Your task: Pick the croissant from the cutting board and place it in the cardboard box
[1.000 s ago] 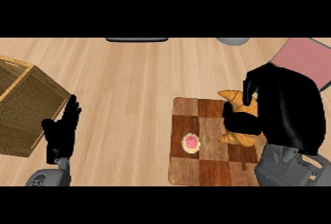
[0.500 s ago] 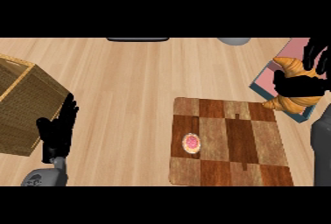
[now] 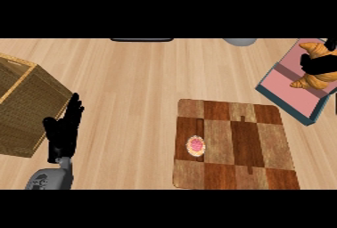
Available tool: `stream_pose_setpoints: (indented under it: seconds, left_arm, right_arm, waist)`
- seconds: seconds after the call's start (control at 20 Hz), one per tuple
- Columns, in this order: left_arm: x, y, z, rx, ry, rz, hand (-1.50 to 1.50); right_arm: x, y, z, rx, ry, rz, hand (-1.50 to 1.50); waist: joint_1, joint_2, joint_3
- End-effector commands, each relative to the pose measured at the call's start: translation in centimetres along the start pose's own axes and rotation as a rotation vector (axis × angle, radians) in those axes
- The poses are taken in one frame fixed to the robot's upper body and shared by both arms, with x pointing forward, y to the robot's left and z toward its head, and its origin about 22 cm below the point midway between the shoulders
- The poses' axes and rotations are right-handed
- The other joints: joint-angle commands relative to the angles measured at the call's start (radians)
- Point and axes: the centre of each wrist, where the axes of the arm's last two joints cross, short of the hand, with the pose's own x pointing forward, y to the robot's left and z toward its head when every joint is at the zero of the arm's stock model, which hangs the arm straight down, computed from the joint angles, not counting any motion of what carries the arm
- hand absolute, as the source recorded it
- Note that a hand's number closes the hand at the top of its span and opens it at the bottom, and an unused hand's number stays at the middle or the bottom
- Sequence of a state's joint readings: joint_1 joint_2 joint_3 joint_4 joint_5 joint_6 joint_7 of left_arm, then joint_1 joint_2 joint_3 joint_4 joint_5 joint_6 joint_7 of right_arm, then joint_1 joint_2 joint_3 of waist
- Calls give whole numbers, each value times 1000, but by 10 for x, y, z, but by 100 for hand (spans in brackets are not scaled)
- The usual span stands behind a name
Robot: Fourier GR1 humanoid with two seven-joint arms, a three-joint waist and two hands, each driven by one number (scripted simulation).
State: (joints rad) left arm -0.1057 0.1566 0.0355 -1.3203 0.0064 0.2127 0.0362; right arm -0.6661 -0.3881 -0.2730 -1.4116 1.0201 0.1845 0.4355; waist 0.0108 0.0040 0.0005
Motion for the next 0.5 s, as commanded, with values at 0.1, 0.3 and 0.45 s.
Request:
stream_pose_setpoints:
  seconds: [0.1, 0.3, 0.45]
  left_arm:
    - [1, -2, 5, -6, -13, -4, 0]
    - [-8, 0, 12, -18, -10, 0, 0]
    - [11, 7, -11, -15, -8, -12, 0]
  right_arm:
    - [-38, 48, -35, 3, 15, 0, 150]
    - [-71, 59, -45, -2, 102, -10, 150]
    - [-86, 76, -51, 66, 171, -30, -150]
  waist:
    - [13, 4, 0]
    - [16, 3, 1]
    - [23, 9, 1]
